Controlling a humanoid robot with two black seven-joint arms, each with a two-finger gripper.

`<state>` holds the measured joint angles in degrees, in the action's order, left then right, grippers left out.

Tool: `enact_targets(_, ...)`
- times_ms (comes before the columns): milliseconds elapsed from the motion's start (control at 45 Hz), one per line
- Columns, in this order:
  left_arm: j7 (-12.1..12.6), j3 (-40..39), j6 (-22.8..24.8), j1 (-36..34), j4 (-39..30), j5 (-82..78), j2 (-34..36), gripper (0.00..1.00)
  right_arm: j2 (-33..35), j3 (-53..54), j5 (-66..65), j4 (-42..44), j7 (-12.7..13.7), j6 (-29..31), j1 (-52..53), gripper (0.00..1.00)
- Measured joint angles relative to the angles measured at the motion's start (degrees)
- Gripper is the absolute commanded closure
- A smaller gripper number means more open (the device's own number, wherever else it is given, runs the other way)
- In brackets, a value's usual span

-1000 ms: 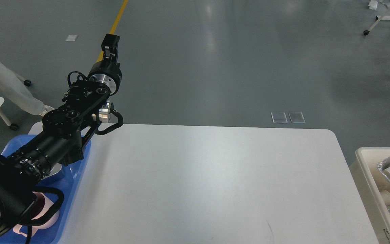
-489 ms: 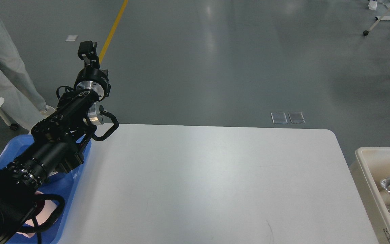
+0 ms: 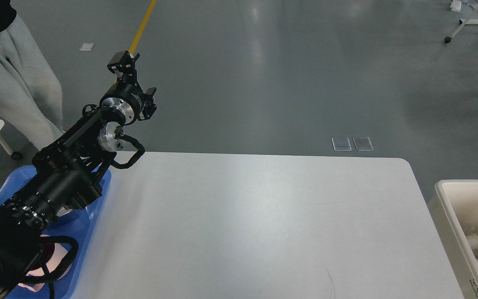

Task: Tidy desktop

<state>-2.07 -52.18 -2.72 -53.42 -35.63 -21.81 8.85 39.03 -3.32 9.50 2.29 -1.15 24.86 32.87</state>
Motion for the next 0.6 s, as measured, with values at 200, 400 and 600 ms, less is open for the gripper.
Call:
enact_targets(200, 0.55, 0.68, 7.98, -0.35, -0.34, 0.01, 0.95, 0.04, -3.77, 0.05, -0.04, -0.34, -0.04, 0.79, 9.13, 0.00)
enact_targets(400, 0.57, 0.75, 13.82, -0.48, -0.41, 0.02, 2.03, 0.03, -12.20, 1.64, 0.66, -0.34, -1.32, 1.71, 18.60, 0.00)
enact_targets(600, 0.48, 0.55, 14.55, -0.12, 0.32, -0.03, 3.50, 0.03, -21.95, 7.80, 0.69, 0.13, -3.94, -0.64, 23.40, 0.00)
